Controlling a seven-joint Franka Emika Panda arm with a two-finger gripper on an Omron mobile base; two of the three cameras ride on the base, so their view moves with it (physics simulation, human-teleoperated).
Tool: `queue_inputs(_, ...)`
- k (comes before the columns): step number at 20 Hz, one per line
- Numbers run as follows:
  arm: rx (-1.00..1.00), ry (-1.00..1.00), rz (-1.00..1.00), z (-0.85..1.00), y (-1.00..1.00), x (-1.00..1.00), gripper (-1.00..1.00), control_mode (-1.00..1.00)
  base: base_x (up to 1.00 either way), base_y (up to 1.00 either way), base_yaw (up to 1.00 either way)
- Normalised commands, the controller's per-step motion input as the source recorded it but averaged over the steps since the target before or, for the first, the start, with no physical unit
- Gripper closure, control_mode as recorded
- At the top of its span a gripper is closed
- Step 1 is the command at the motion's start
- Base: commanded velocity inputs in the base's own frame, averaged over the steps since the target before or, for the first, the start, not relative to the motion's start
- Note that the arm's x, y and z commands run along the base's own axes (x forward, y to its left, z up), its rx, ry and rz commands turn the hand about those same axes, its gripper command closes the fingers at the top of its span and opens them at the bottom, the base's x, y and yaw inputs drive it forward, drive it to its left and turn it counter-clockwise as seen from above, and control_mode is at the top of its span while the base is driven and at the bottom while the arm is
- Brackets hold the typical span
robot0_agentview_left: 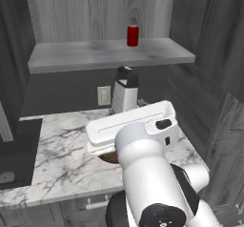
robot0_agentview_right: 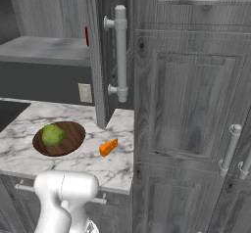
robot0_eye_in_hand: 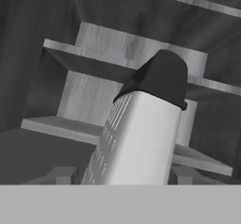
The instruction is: Pick the cheese from the fridge and the cheese grater from the cabinet and place them next to the salad bowl.
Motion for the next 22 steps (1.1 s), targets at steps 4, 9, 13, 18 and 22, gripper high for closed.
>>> queue_inputs(4,-0.12,0.00,0.00,-0.69,0.00,0.00,1.00,-1.00,0.00,0.00,0.00)
queue_inputs(9,-0.16,0.00,0.00,-0.71,0.00,0.00,1.00,-1.00,0.00,0.00,0.00)
queue_inputs(13,-0.15,0.00,-0.02,-0.72,-0.01,0.00,1.00,-1.00,0.00,0.00,0.00)
queue_inputs(18,-0.05,0.08,0.00,-0.57,-0.09,0.16,1.00,-1.00,0.00,0.00,0.00)
queue_inputs(22,-0.03,0.00,0.01,-0.56,-0.17,0.34,1.00,-1.00,0.00,0.00,0.00)
